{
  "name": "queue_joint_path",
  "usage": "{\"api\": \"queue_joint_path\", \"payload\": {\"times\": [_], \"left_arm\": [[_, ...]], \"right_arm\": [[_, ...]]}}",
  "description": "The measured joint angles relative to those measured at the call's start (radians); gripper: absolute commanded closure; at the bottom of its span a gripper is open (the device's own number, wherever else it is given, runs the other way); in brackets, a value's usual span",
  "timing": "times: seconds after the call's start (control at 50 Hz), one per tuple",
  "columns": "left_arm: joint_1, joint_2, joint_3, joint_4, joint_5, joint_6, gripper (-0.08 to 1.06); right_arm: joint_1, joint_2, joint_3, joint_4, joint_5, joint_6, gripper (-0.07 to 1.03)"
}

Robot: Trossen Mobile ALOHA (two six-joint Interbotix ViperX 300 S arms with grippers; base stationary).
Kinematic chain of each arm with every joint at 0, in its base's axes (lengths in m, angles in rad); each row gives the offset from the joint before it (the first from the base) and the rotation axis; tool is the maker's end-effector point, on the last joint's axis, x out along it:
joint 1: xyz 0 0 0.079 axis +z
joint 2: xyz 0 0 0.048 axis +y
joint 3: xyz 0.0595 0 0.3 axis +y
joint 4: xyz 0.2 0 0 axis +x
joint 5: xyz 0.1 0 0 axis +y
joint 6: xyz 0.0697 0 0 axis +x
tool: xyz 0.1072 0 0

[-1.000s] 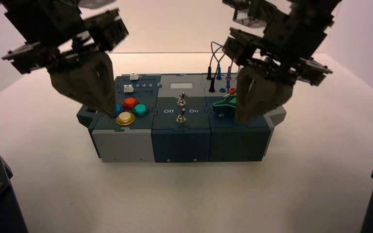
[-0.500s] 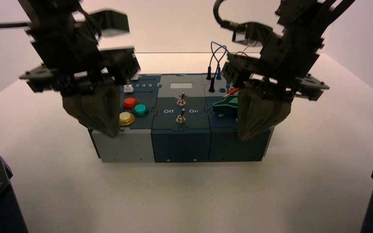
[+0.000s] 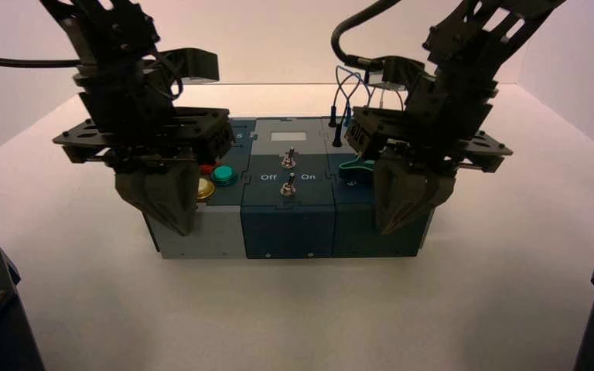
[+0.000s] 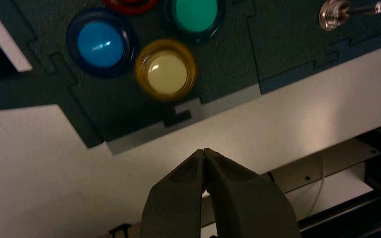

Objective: Move the box away.

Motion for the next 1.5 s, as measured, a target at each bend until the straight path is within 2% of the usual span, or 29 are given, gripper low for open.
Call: {"api": "queue_joint_path", "payload": {"times": [0.36,0.56,0.7,0.74,0.88,1.1,1.3,1.5], "left_arm": [[0.0,0.121,-0.052,0.025,-0.044,0.003,1.01],[0.035,0.137,-0.061,0.038,-0.048,0.008,1.01],[0.109,0.137,-0.064,0.058,-0.044,0.032,1.01],[0.14,0.137,-0.071,0.061,-0.044,0.049,1.01],[0.178,0.138,-0.084,0.066,-0.044,0.077,1.01],[0.201,0.163,-0.127,0.066,-0.043,0.103,1.01],[0.215,0.204,-0.176,0.067,-0.043,0.124,1.01],[0.242,0.238,-0.206,0.067,-0.043,0.158,1.01]], "right_arm": [[0.012,0.094,-0.043,0.005,-0.014,-0.017,0.98],[0.011,0.115,-0.064,-0.003,-0.028,-0.023,0.99],[0.008,0.129,-0.094,-0.008,-0.028,-0.028,0.99],[0.006,0.133,-0.107,-0.011,-0.028,-0.032,0.99],[-0.002,0.146,-0.13,-0.018,-0.021,-0.038,0.99],[-0.06,0.164,-0.164,-0.037,0.0,-0.067,0.99],[-0.14,0.167,-0.193,-0.041,0.012,-0.112,0.99],[-0.161,0.175,-0.219,-0.052,0.021,-0.121,0.99]]}}
